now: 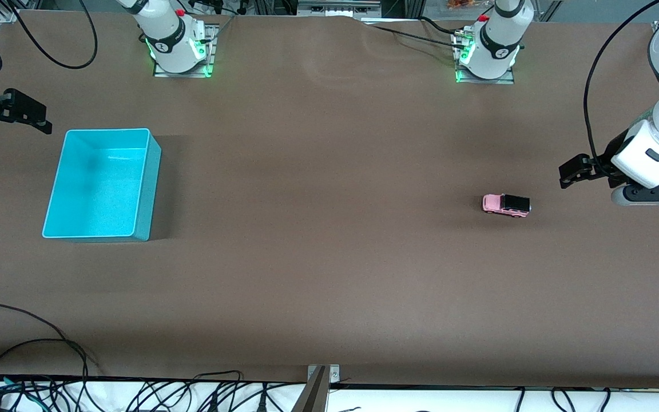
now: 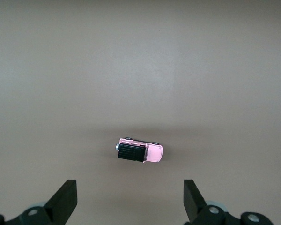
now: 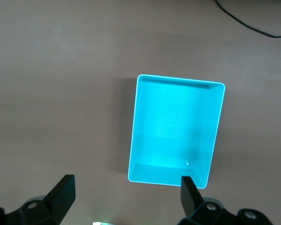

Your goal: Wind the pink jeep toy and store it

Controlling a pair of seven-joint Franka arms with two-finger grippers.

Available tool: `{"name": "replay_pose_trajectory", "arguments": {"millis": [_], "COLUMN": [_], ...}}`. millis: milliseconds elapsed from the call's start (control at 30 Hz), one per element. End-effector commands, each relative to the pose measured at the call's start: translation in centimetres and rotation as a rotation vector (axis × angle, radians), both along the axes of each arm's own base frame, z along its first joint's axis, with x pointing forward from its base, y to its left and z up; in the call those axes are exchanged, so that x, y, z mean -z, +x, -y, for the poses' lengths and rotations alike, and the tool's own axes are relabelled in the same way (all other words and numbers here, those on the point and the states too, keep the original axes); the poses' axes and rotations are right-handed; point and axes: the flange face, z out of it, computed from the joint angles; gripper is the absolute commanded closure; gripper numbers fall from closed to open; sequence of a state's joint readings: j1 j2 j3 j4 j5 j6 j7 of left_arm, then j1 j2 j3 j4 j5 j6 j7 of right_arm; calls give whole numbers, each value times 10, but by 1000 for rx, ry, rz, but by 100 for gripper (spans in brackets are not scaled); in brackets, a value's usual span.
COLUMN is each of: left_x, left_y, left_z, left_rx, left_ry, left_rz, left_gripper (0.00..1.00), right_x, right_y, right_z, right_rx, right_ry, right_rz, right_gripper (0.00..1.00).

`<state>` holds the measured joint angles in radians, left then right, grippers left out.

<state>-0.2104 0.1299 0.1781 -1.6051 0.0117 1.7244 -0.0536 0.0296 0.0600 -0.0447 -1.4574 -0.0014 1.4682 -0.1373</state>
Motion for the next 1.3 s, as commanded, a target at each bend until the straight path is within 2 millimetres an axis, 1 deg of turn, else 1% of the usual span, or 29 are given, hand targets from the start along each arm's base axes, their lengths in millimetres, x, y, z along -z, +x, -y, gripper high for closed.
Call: {"name": "replay_pose_trajectory", "arguments": {"millis": [0,100,200,500,867,1268], "left_x": [1,1,1,2,3,3], "left_y": [0,0,0,1,1,1], "left_z": [-1,-1,-2,-1,-2,-2], "left_rx": [14,14,13,12,11,11], "left_ry": [-26,-26,-26,-27,-26,-26], "left_rz": [2,3,3,2,0,0], "left_gripper": [0,0,0,0,0,0], "right_x": [-3,-1,-2,1,2,0], "right_y": [2,5,5,9,9,11], "right_z": [-1,2,5,3,2,7], "right_rx": [-19,-20,-14,-17,-17,-7], "right_ry": [-30,-67,-65,-63,-60,-61], "right_rz": [4,10,14,30,28,53], "right_gripper": [0,0,0,0,0,0]}}
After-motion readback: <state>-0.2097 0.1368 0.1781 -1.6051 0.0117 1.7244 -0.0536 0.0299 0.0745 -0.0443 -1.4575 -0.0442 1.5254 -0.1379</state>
